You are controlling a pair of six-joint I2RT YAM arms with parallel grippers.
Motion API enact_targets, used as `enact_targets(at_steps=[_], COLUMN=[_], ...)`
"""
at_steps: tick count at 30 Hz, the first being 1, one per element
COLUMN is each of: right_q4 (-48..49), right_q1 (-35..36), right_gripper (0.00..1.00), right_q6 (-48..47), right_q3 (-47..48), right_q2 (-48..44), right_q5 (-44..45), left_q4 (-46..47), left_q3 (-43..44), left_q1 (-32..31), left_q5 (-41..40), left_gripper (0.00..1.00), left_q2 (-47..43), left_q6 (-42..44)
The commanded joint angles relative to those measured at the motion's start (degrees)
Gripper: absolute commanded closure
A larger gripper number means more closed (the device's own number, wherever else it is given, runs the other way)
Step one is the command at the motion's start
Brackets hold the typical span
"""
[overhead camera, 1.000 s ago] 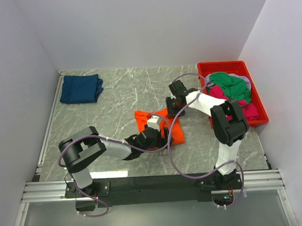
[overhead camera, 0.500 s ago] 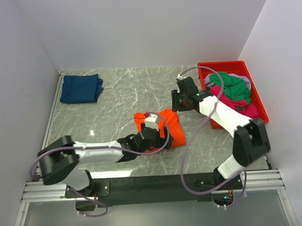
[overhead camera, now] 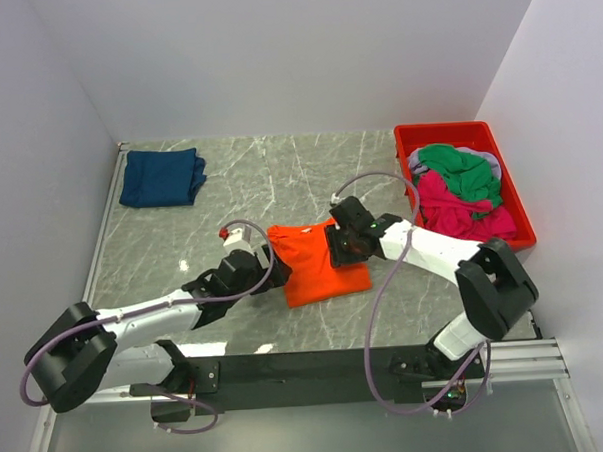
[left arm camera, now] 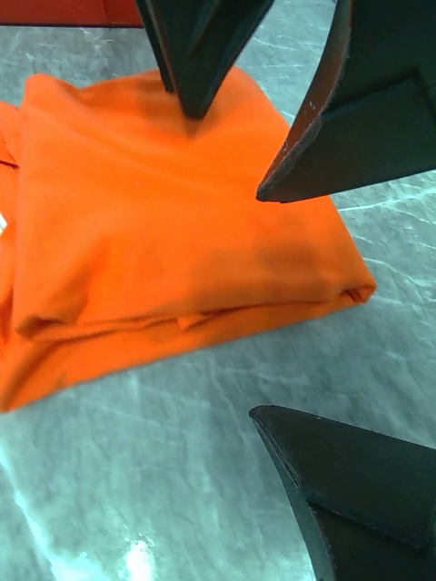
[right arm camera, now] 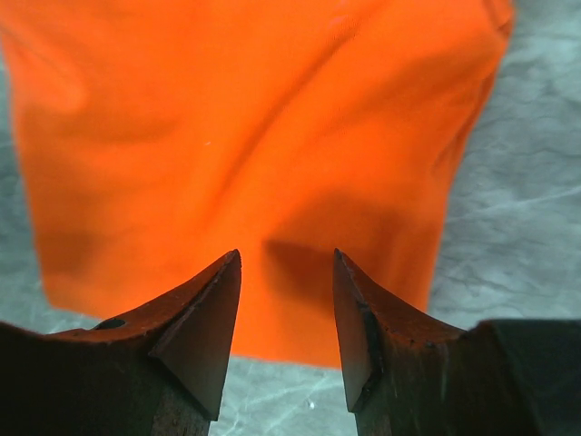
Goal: Fold and stack the t-shirts
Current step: Fold the tshirt, then neatly place the folded tshirt to the corner
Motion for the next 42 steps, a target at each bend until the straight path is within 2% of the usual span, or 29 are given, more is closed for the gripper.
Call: enact_targets(at_steps=[1,9,15,24,32,35,38,39,41,42], right_q4=[3.23,5.25,5.17,5.08,5.08,5.08,5.17,5.26,5.34,5.34], right_q1=[0.76,0.76,0.93,1.72,2.69,2.86,3.13,3.3,3.57,3.66], right_gripper=[0.48,0.48,0.48,0.48,0.48,0.48,0.48,0.48,0.48,0.48], right_q6=[1.8,2.77,2.85,3.21,3.82,4.0,4.17,4.17,4.35,4.44], right_q3=[-0.87,-3.77,-3.68,-3.59,-3.42,-3.51,-3.68,-3.68,-3.59,-3.59], right_q2=[2.94,7.25,7.26,7.0,6.38,6.29,6.38,6.47,6.47,6.47], right_q5=[1.33,1.42,1.6,1.42,1.25,1.16,1.16,0.99,0.98,0.98], left_q4=[6.27,11.66,11.92,21.76,22.38,21.86,20.98,20.8,20.89,20.8], left_q3=[-1.17,-1.27,0.14,1.11,5.32,5.77,6.2,6.38,7.17,7.52], left_q1=[2.63,5.27,5.8,5.27,2.46,2.28,2.19,2.11,2.11,2.11], left_q5=[5.72,14.34,15.3,19.97,19.09,18.04,16.72,16.54,16.54,16.54], left_gripper=[0.01,0.01,0.01,0.01,0.02,0.07,0.21,0.31,0.4,0.49], left_q2=[-1.65,6.78,11.97,22.07,27.17,27.97,28.58,28.93,30.07,30.51], left_q6=[-1.31,-1.92,-2.97,-5.61,-5.44,-5.26,-5.0,-4.82,-4.38,-4.12])
